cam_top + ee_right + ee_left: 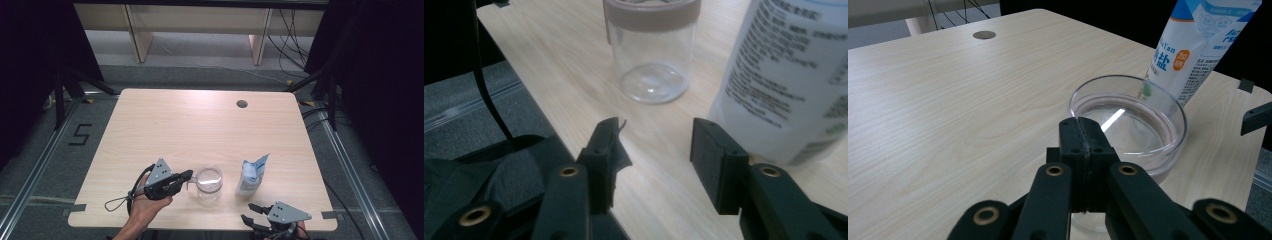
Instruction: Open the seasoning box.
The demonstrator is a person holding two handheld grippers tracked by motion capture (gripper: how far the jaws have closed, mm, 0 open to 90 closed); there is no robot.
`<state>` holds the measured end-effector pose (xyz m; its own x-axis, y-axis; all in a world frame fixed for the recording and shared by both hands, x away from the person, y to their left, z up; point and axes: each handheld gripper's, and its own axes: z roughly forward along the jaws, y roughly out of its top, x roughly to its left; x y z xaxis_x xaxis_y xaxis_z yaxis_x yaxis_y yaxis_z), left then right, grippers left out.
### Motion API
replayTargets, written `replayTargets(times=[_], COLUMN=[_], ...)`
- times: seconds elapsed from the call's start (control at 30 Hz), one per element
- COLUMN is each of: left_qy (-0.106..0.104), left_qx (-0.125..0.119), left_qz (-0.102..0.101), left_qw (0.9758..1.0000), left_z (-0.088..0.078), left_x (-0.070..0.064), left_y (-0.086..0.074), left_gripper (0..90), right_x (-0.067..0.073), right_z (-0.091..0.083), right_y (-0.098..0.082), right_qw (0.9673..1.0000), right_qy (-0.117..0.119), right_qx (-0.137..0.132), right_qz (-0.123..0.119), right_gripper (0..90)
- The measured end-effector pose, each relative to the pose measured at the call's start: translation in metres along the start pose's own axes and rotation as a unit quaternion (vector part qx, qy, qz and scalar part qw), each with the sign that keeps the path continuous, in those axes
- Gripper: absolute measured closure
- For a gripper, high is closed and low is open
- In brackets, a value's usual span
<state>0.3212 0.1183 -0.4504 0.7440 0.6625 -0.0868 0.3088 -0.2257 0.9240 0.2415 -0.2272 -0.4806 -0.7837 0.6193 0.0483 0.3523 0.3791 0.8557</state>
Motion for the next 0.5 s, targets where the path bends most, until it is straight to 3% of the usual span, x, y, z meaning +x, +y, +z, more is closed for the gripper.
replayTargets(times=[0.23, 0.27, 0.37, 0.43, 0.5], left_qy=[0.004, 0.004, 0.001, 0.003, 0.000], left_qx=[0.001, 0.001, -0.002, 0.000, -0.005], left_qz=[-0.004, -0.004, -0.005, -0.003, 0.001], left_qw=[1.0000, 1.0000, 1.0000, 1.0000, 1.0000], left_z=[-0.001, -0.001, 0.000, -0.001, 0.000], left_x=[-0.001, -0.001, -0.001, -0.001, 0.000], left_y=[-0.001, -0.001, -0.001, -0.001, -0.002], left_gripper=[89.4, 89.4, 89.4, 89.3, 89.3], right_x=[0.005, 0.006, 0.007, 0.008, 0.011], right_z=[0.015, 0.017, 0.020, 0.027, 0.029], right_y=[0.011, 0.012, 0.015, 0.018, 0.021], right_qw=[0.9998, 0.9999, 0.9997, 0.9996, 0.9998], right_qy=[-0.005, 0.007, -0.005, 0.004, -0.004], right_qx=[-0.010, -0.010, -0.013, -0.018, -0.012], right_qz=[-0.017, -0.008, -0.018, -0.024, -0.012], right_gripper=[64.7, 65.4, 66.5, 68.0, 69.6])
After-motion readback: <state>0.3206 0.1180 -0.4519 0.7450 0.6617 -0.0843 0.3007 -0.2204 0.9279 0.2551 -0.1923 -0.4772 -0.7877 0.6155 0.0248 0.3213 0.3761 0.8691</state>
